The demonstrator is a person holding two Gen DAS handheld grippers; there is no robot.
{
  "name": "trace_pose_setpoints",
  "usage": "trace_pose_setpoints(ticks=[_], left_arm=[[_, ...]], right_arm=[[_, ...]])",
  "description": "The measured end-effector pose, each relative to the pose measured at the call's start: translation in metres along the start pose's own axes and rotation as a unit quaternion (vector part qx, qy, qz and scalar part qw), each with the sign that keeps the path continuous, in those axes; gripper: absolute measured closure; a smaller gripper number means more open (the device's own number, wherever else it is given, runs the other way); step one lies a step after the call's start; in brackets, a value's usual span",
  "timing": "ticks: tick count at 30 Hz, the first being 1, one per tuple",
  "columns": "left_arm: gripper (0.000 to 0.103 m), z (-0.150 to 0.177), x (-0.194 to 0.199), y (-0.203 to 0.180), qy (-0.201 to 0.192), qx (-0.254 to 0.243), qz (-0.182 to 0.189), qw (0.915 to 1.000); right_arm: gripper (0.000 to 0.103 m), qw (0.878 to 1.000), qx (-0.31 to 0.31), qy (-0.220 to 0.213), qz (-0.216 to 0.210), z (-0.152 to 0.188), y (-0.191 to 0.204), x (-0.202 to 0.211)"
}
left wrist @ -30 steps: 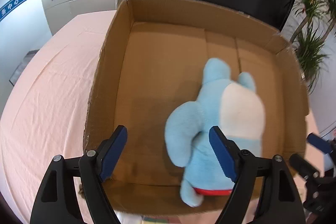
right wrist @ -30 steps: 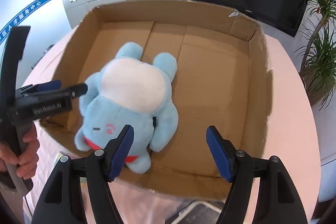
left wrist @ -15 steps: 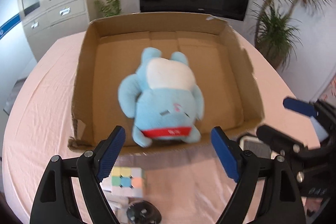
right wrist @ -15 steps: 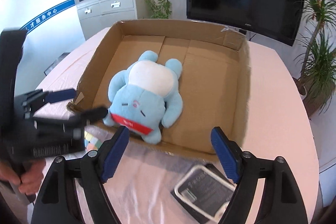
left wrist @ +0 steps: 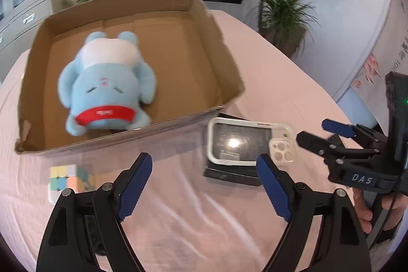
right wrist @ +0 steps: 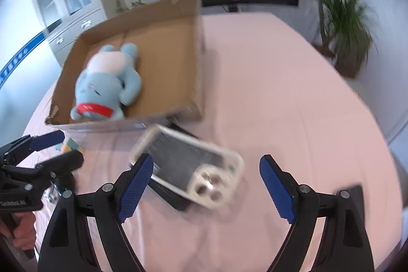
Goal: Organize objects
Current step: 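Reach the right tool to the clear phone case and grip its rim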
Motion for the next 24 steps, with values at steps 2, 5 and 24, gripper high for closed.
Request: trace_pose_setpoints(ticks=[2,5,24], left_arm=[[0.019,0.003,-0.009,-0.009,-0.001,-0.005,0.006,1.0000],[0.019,0.007,-0.024,-0.017,0.007,0.000,0.014,0.9999],[0.019,0.042,-0.070,-0.024,0.063,0.008,0.038,0.9972]], right_arm=[[0.017,1.000,-0.016,0.009,0.002,0.015,-0.017,-0.005],[0.017,0.999,-0.035,0.016,-0.005,0.032,-0.031,-0.008],[0.017,0.986,-0.145,0.014,-0.082,0.082,-0.049,-0.050]])
Point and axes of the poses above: each gripper's, at about its wrist camera, not at the fingertips, and x roughly against the way its jaws point, y to its left, z to its underside, the point moved 5 cm from there along -x, roughly the way its jaws point, and after that the axes turned 7 degrees about -y, right-handed, at the moved point
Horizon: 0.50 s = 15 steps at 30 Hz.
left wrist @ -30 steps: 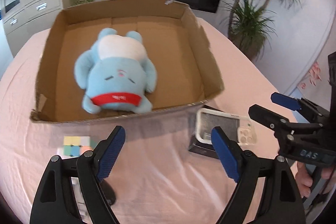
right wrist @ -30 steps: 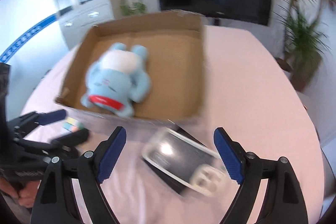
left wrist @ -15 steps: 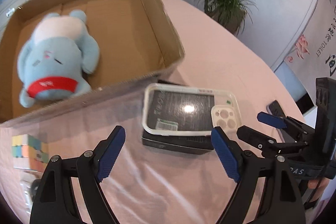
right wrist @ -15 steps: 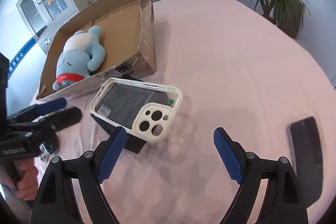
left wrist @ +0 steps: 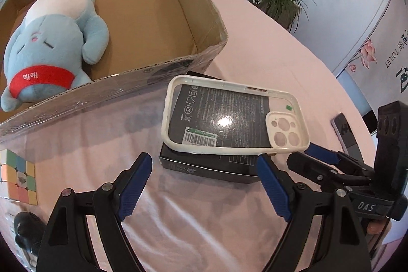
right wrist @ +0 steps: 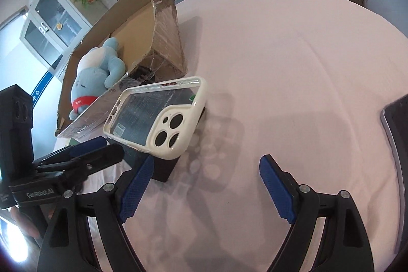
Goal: Organize objects
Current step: 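Reach the right tool to the clear phone case and grip its rim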
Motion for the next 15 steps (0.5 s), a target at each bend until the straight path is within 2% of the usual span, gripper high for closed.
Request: trace_pose_setpoints(ticks=[4,8,11,13,15], left_arm=[[0.019,-0.006,0.006,0.002,-0.010,0.003,0.010,0.9999],[0.019,-0.014,0.006,0.014,-0.013,0.034,0.024,0.9991],[0.020,-0.022,-0.001,0.028,-0.010,0.059,0.012,0.9982],[0.025,-0.023,-0.005,0.037,-0.004,0.061,-0.008,0.9981],[0.048,-0.023,-0.014,0.040,0.010,0.060,-0.013,0.9980]], right_arm=[[0.017,1.000,-0.023,-0.008,-0.012,0.000,-0.006,0.002],[0.017,0.999,-0.037,-0.026,-0.019,-0.010,-0.007,0.009],[0.019,0.999,-0.032,-0.034,-0.026,-0.020,0.000,0.010],[0.024,0.999,-0.028,-0.036,-0.012,-0.023,0.002,0.008],[0.046,1.000,-0.021,-0.019,0.007,-0.024,0.007,-0.003]])
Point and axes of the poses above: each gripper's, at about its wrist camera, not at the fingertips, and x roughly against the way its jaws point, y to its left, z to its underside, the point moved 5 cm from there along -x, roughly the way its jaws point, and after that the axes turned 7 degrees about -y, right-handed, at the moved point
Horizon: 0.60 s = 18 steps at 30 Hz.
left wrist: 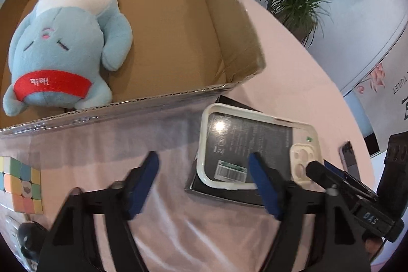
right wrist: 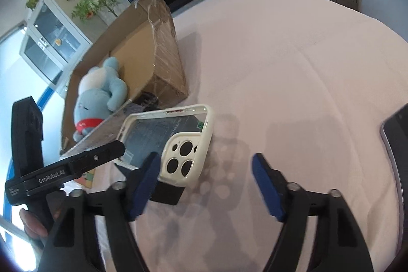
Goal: Organize objects
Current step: 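Reach the right tool to the clear phone case and grip its rim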
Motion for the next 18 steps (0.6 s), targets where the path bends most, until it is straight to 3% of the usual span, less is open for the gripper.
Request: trace_pose_setpoints(ticks=[3,5,9,18], left_arm=[[0.063,0.002,0.000,-0.005,0.001,-0.001,0.027,0.9996],[0.069,0.004,0.003,-0.009,-0.004,-0.017,0.028,0.9995],[0.074,0.008,0.008,-0.011,-0.021,-0.040,0.010,0.9989],[0.079,0.023,0.027,-0.002,-0.025,-0.023,0.035,0.9988]], right_arm=[[0.069,0.999,-0.015,0.008,-0.027,0.002,0.003,-0.008],[0.076,0.999,-0.013,0.002,-0.033,0.002,0.008,-0.007],[0.077,1.000,-0.015,-0.006,-0.025,0.005,0.011,-0.006],[0.078,1.000,0.004,-0.015,-0.023,0.011,0.017,0.009]])
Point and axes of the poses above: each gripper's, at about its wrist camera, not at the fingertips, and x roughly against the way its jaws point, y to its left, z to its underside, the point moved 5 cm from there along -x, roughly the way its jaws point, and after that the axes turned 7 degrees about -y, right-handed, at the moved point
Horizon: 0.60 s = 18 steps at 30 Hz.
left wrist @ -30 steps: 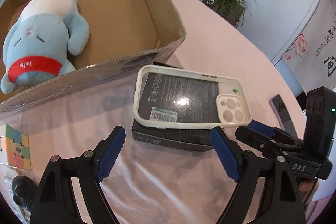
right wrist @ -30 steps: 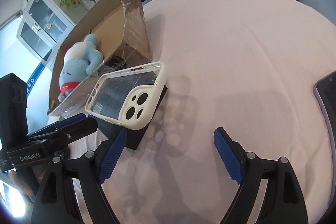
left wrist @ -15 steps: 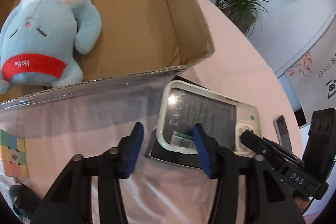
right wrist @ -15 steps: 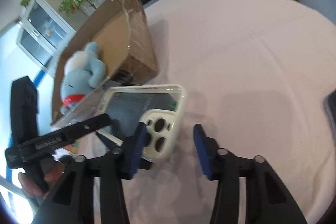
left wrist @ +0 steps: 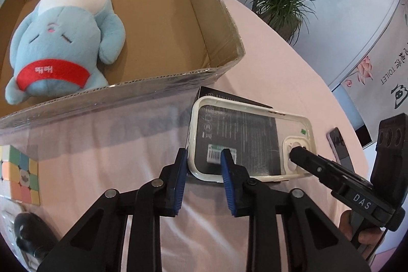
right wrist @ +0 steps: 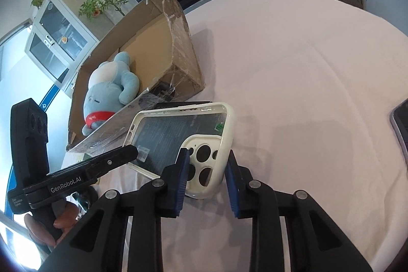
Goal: Organize objects
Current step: 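Reach the right tool to the clear phone case and grip its rim, then carry the phone case with the right tool into the box and release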
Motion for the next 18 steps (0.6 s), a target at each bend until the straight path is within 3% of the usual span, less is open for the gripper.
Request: trace_pose_setpoints(ticks=[18], left_arm=[[0.078,-0.013,0.079,0.035,-0.089,0.013,-0.032,0.9955]], right_arm=[[0.078,0.994,0.097,-0.037,-0.028,-0.015,0.085,0.026]])
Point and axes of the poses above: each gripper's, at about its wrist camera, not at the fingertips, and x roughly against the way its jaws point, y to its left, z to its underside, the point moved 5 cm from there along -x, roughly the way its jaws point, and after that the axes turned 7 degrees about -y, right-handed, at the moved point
